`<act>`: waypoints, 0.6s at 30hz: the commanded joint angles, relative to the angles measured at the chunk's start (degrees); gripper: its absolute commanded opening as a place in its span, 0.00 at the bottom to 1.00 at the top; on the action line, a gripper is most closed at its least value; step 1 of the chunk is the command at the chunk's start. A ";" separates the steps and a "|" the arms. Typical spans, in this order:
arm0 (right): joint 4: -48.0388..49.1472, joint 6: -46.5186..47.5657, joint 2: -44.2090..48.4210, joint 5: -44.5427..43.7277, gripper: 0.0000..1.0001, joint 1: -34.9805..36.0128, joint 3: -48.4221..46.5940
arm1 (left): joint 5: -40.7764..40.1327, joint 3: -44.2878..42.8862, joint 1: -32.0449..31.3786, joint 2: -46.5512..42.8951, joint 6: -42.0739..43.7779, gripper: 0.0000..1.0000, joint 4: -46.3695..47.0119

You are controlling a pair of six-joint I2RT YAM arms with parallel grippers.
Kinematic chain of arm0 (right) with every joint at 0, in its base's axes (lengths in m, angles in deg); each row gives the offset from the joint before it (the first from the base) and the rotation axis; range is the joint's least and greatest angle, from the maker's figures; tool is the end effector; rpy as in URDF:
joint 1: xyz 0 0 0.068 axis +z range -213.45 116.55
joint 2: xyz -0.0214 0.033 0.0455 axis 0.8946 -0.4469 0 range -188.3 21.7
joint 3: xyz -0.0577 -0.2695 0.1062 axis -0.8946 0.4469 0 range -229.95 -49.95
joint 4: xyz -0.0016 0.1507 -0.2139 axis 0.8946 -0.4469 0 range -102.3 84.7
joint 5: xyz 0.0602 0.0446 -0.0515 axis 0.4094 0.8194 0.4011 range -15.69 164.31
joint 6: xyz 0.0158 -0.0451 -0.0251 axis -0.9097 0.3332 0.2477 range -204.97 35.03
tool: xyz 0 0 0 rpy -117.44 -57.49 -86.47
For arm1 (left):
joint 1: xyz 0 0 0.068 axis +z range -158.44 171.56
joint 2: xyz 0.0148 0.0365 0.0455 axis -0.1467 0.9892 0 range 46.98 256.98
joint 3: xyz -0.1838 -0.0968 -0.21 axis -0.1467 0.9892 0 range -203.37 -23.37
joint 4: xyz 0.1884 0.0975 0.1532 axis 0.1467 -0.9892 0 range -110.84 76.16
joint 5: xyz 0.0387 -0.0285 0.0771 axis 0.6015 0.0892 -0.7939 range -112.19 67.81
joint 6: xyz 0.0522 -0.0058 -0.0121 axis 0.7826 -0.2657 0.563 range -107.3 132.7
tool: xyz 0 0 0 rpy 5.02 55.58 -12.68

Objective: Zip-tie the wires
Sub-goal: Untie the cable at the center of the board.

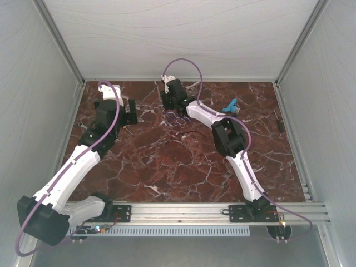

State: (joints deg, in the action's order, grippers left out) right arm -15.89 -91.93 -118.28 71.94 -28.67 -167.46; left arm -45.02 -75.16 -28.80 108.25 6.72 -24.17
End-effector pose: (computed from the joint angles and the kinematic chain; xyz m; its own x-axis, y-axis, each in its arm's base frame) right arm 0.4783 0.3304 0.2001 -0.5104 -0.2070 -0.8346 -0.4832 0.8719 0.0793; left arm 0.2243 -0.0684 0.3480 -0.3137 0.0140 -0.9494 -0.0545 0.9980 0.0327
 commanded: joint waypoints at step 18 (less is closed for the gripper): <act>1.39 -0.32 10.69 -1.67 0.00 0.38 -3.44 | 12.19 0.40 0.16 -2.39 1.86 1.00 3.40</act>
State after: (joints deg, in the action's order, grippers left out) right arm -16.75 -92.32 -117.36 70.04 -28.47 -169.19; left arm -38.74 -74.85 -28.80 107.92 7.31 -24.15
